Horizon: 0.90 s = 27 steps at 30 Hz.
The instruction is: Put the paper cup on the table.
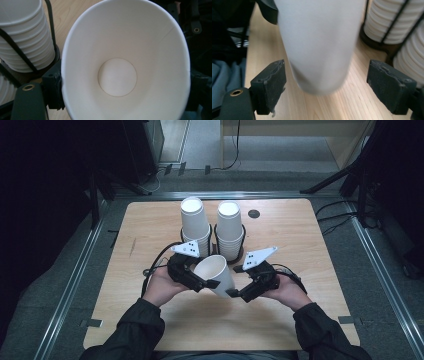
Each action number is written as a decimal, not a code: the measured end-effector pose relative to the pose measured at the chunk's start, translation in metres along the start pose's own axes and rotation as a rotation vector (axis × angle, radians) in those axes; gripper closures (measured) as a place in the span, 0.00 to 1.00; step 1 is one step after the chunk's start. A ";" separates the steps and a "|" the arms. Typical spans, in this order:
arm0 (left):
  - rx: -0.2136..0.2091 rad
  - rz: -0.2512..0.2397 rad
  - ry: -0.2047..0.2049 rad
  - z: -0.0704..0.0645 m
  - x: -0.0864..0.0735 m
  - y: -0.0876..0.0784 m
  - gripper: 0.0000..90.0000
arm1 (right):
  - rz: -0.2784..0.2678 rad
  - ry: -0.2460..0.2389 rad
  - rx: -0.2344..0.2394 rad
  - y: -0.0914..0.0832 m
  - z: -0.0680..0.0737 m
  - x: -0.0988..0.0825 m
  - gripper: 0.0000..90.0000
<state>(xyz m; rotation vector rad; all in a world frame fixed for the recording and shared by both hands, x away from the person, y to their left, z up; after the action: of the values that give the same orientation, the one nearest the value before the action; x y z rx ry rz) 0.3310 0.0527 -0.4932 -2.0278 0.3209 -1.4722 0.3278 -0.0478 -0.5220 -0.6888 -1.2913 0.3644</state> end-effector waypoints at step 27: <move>0.047 0.135 0.009 0.018 -0.031 0.003 0.17 | 0.087 0.195 -0.236 -0.019 -0.049 -0.032 0.20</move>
<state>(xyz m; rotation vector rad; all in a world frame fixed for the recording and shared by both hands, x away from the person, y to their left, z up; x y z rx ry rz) 0.3369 0.0722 -0.5222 -1.9237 0.4144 -1.3939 0.3638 -0.0944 -0.5396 -0.9590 -1.1302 0.2102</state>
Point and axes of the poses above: each handheld gripper's, and its own axes: y roughly forward along the jaws, x roughly out of its top, z roughly to its left, the point moved 10 cm from there along y, roughly forward along the jaws, and after that the axes turned 1 degree about z, right-handed, at the moved point
